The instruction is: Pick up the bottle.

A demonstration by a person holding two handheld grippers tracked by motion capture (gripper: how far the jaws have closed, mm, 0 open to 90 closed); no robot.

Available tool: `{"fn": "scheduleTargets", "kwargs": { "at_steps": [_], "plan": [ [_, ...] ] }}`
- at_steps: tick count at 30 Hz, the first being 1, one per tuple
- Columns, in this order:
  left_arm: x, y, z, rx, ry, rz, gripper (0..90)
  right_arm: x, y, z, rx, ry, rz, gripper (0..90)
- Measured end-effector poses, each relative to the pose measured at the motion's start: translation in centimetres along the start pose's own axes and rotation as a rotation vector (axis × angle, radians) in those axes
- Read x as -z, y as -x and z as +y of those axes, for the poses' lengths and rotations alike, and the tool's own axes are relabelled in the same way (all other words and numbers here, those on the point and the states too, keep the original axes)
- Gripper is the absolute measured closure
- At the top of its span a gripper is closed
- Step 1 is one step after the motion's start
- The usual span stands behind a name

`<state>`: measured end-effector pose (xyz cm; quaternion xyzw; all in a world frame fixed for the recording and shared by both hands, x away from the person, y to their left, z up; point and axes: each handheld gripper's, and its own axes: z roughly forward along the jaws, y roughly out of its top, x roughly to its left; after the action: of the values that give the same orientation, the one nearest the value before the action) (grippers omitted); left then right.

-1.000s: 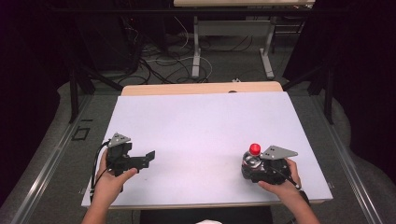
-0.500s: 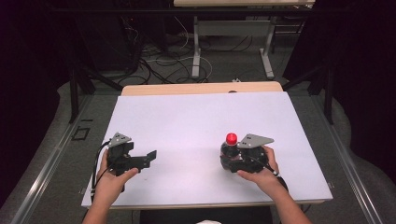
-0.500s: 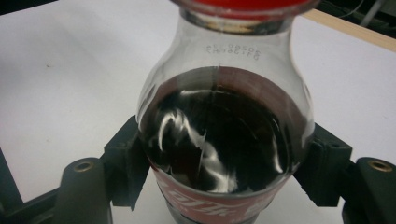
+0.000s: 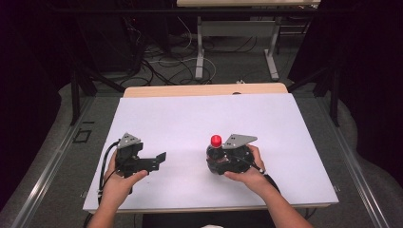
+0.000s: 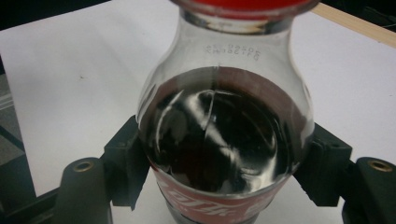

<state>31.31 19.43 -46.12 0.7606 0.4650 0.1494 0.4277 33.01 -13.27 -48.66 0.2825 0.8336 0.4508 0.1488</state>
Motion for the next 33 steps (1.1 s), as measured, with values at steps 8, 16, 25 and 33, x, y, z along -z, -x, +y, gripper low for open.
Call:
{"fn": "scheduleTargets", "kwargs": {
  "at_steps": [8, 16, 25, 33],
  "plan": [
    [-0.4, 3.2, 2.6, -0.094, 0.050, -0.095, 14.7, -0.3, -0.2, -0.3, -0.004, 0.011, 0.004, 29.2],
    [-0.9, 5.1, 4.5, -0.140, 0.054, -0.174, 18.9, -0.2, -0.3, -0.7, -0.008, 0.021, 0.010, 29.2],
    [-1.8, 7.2, 6.2, -0.190, 0.041, -0.231, 21.2, 0.0, -0.5, -0.7, -0.010, 0.047, 0.021, 29.2],
    [-2.4, 8.5, 7.2, -0.204, 0.042, -0.264, 22.2, 0.2, -0.5, -0.8, -0.006, 0.061, 0.043, 29.2]
  ]
}}
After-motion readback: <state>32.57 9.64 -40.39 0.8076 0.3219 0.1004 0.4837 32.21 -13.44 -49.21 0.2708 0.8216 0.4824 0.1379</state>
